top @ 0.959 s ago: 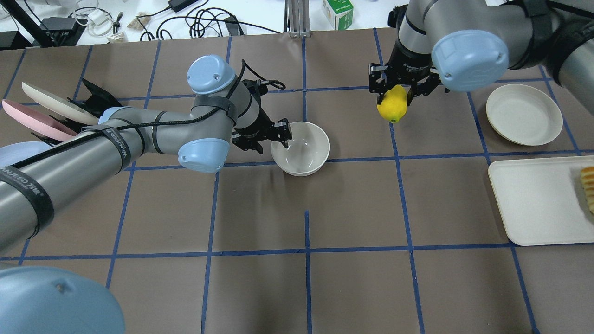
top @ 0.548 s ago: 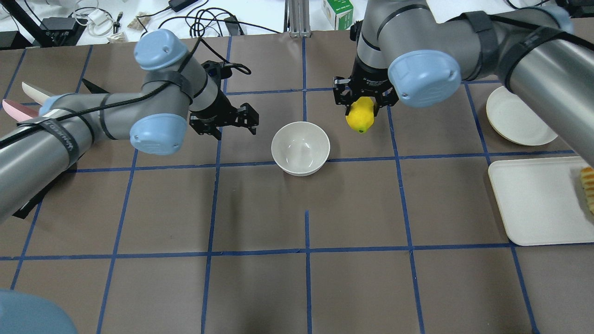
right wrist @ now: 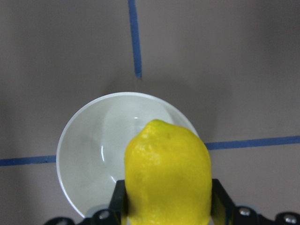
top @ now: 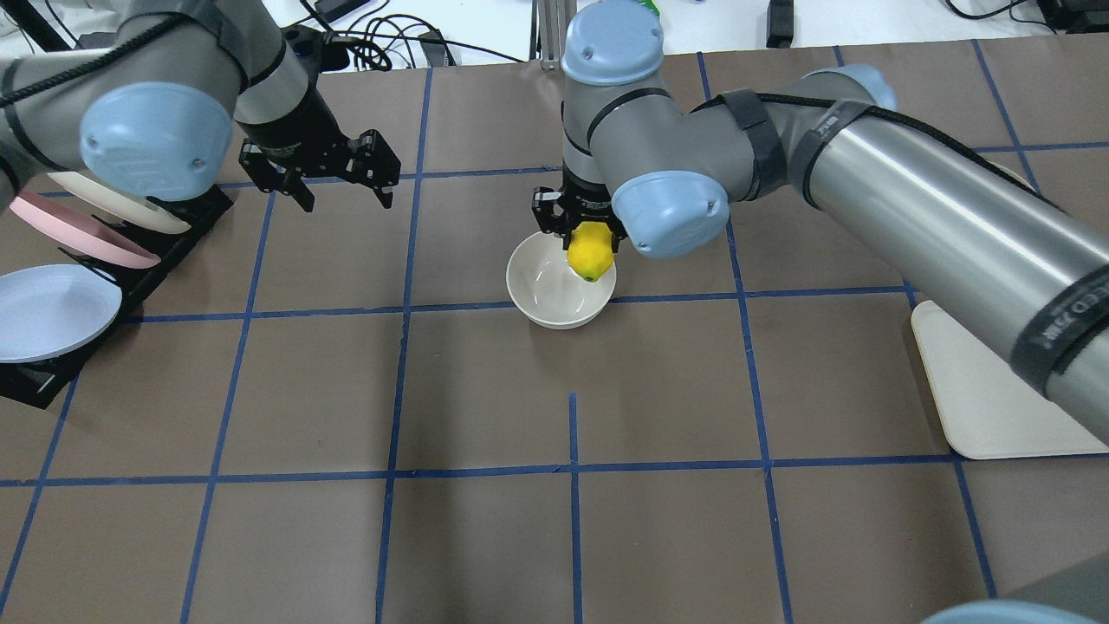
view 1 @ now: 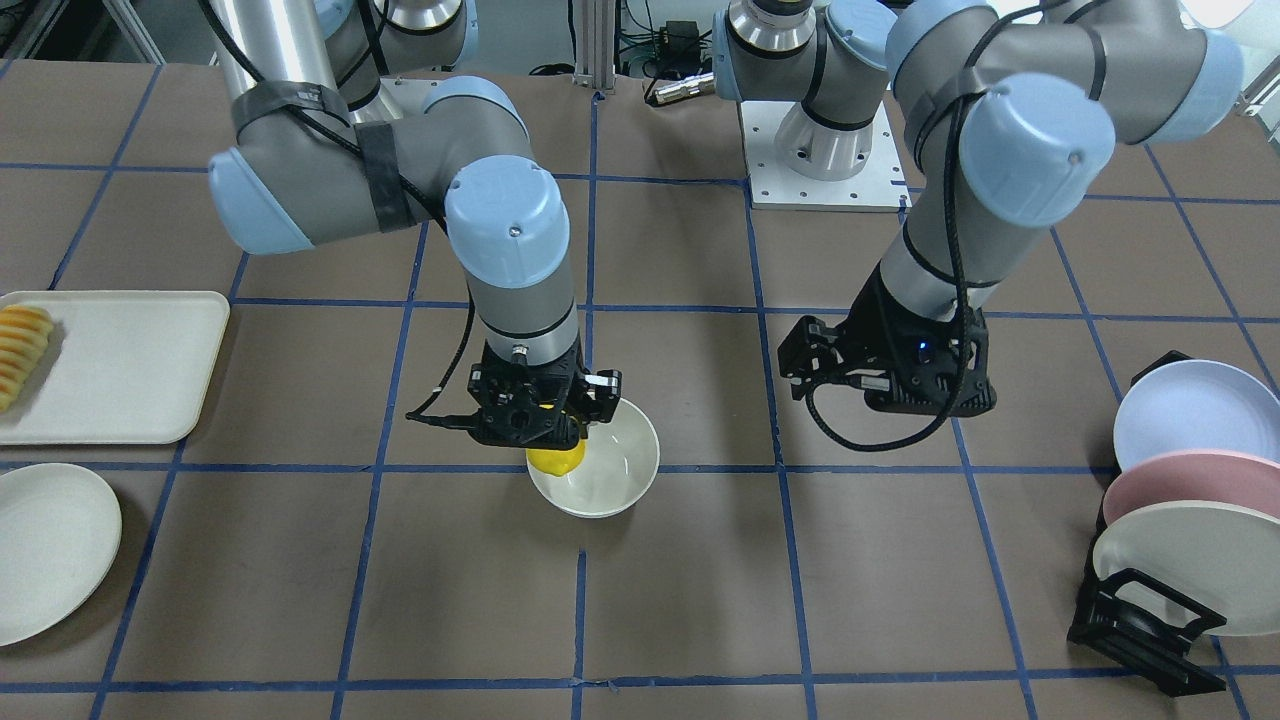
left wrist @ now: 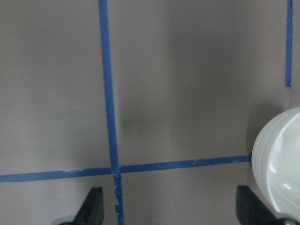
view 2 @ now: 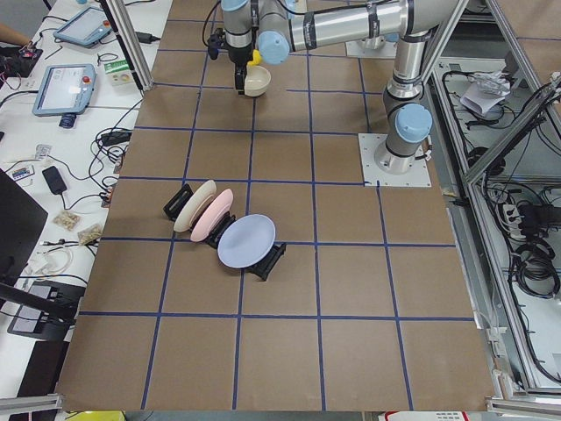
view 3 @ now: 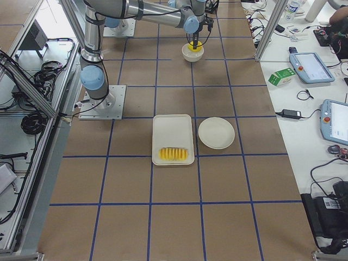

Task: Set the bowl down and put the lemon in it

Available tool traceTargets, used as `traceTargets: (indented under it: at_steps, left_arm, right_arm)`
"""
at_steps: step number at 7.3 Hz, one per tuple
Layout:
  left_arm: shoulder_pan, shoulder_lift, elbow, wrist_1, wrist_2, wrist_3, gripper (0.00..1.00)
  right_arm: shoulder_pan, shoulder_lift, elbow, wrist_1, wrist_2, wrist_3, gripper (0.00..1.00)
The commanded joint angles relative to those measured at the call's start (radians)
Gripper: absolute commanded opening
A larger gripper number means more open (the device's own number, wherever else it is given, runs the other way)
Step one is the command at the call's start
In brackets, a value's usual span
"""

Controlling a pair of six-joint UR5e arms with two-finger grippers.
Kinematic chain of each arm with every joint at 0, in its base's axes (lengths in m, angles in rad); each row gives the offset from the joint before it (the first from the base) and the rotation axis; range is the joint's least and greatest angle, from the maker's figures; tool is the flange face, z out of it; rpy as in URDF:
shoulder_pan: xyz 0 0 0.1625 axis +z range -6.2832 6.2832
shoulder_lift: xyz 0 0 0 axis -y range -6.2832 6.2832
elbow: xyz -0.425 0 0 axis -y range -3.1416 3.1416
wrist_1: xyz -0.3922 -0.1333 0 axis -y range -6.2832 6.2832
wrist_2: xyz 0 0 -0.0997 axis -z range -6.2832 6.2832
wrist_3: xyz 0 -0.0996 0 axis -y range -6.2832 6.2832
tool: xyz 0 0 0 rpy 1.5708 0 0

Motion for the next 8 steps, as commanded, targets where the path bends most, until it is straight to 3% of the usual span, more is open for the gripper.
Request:
traceTargets:
  at_steps: [1,5,7,8]
  left_arm:
    - [-0.002,0.074,0.056,-0.166,0.022,0.0,1.0]
    - [-0.002,0.113,0.065,-0.226,0.044,-0.014,1.0]
    - [-0.002,0.118,0.065,-0.231,0.045,-0.014,1.0]
    - [-0.002,0.115,0.064,-0.231,0.044,-0.014,1.0]
  right_arm:
    - [0.047,0.039,0.005,-0.029,0.0,0.037,0.0]
    - [0.048,0.096,0.011,-0.058,0.0,0.021,0.03]
    - [0.05,0.123,0.01,-0.071,-0.001,0.027,0.25]
    - [0.048,0.125,0.01,-0.071,-0.001,0.034,0.58]
